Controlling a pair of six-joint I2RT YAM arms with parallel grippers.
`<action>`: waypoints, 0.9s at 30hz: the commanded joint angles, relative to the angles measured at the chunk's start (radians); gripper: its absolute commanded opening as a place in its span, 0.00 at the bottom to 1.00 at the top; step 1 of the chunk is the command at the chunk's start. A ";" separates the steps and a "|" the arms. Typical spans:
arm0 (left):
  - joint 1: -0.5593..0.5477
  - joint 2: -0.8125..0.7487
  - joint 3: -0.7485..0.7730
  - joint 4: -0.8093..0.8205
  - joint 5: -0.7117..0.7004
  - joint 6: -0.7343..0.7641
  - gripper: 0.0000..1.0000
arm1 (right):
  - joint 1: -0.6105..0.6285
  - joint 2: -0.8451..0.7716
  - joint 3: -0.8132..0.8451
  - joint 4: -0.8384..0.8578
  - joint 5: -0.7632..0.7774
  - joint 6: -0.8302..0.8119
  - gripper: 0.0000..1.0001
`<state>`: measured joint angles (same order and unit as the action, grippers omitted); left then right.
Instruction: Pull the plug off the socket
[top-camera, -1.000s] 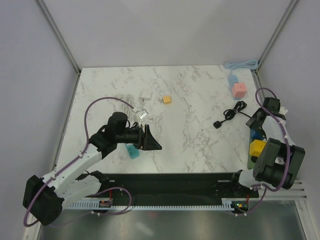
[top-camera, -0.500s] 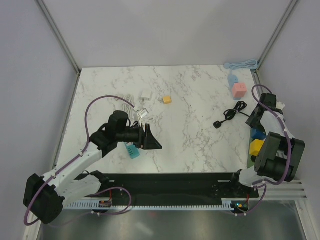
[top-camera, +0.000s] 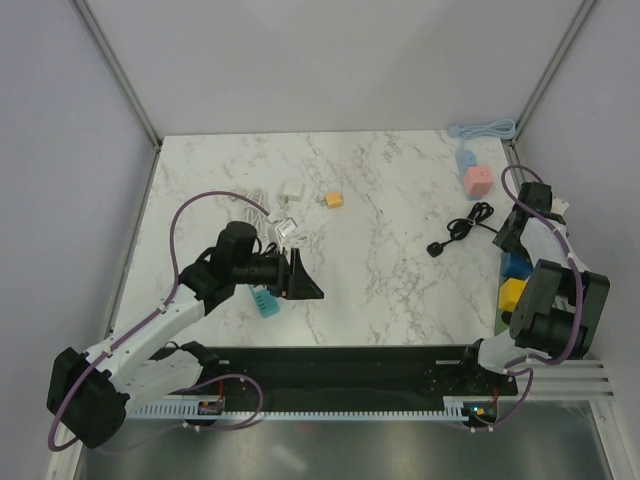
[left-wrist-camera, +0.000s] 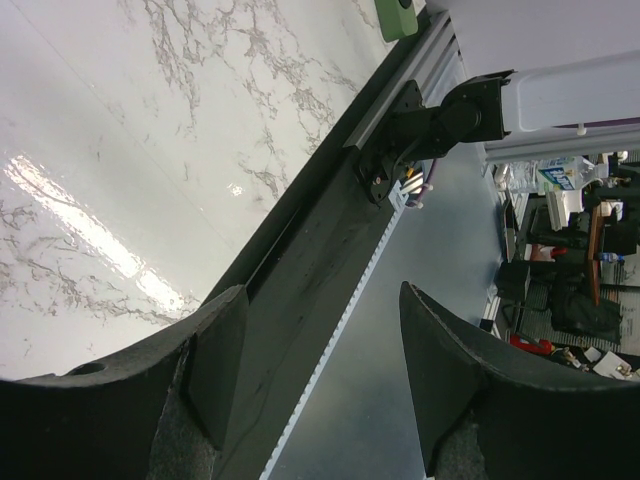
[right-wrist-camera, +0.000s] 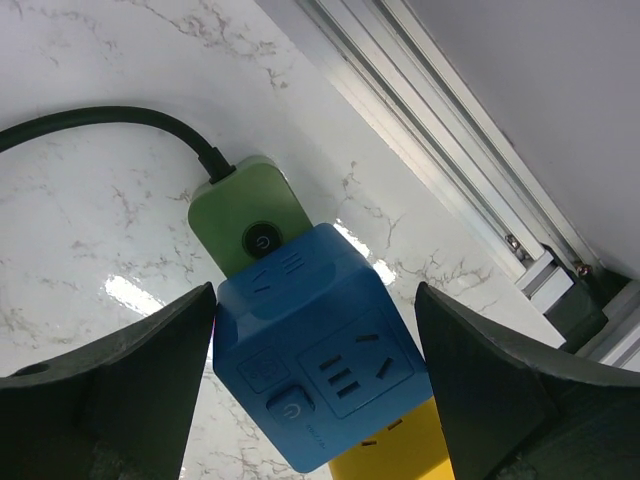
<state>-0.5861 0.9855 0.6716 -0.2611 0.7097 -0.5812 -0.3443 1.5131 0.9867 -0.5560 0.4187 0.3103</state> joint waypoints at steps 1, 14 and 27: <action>-0.004 -0.016 0.017 -0.010 0.005 0.038 0.69 | 0.021 -0.017 0.006 0.019 -0.008 0.027 0.87; -0.004 -0.016 0.005 0.003 -0.010 0.029 0.69 | 0.088 -0.059 0.009 -0.073 -0.098 0.162 0.09; -0.006 -0.004 -0.004 0.042 0.004 0.006 0.69 | 0.307 -0.088 0.033 -0.091 -0.181 0.527 0.00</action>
<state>-0.5861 0.9848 0.6701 -0.2581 0.7082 -0.5819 -0.0994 1.4528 0.9874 -0.6758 0.3832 0.5571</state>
